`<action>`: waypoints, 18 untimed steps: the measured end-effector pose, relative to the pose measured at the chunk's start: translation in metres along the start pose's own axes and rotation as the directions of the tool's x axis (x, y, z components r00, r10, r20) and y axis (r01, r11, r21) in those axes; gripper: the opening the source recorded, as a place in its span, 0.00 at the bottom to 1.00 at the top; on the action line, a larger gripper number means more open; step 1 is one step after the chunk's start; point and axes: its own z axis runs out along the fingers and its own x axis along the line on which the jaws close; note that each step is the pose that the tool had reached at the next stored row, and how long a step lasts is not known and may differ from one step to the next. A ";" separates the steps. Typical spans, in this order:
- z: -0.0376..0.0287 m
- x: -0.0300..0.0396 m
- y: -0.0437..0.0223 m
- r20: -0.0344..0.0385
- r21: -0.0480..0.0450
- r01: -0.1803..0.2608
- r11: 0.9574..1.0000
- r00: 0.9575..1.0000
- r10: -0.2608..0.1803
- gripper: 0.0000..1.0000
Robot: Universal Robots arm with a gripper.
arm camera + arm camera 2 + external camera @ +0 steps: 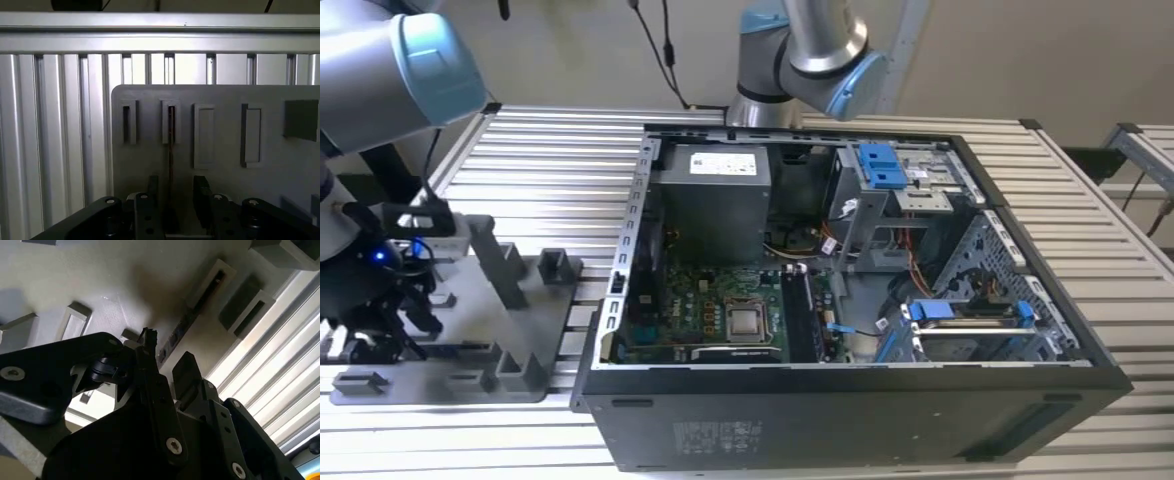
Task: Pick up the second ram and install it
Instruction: 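Pick up the second ram and move it above second insertion slot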
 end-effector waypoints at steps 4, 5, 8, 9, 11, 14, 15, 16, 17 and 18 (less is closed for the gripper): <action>0.0038 0.0002 0.0000 0.000 0.000 0.007 1.000 1.000 -0.007 0.42; 0.0045 0.0003 0.0000 0.000 0.000 0.008 1.000 1.000 -0.008 0.42; 0.0047 0.0003 0.0001 0.000 0.000 0.009 1.000 1.000 -0.009 0.42; 0.0048 0.0003 0.0001 0.000 0.000 0.009 1.000 1.000 -0.009 0.42; 0.0049 0.0003 0.0001 0.000 0.000 0.009 1.000 1.000 -0.009 0.42; 0.0049 0.0003 0.0000 0.000 0.000 0.009 1.000 1.000 -0.009 0.40; 0.0049 0.0003 0.0001 0.000 0.000 0.009 1.000 1.000 -0.009 0.33; 0.0049 0.0003 0.0001 0.000 0.000 0.009 1.000 1.000 -0.009 0.33; 0.0049 0.0003 0.0000 0.000 0.000 0.010 1.000 1.000 -0.010 0.33; 0.0049 0.0003 0.0001 0.000 0.000 0.010 1.000 1.000 -0.010 0.27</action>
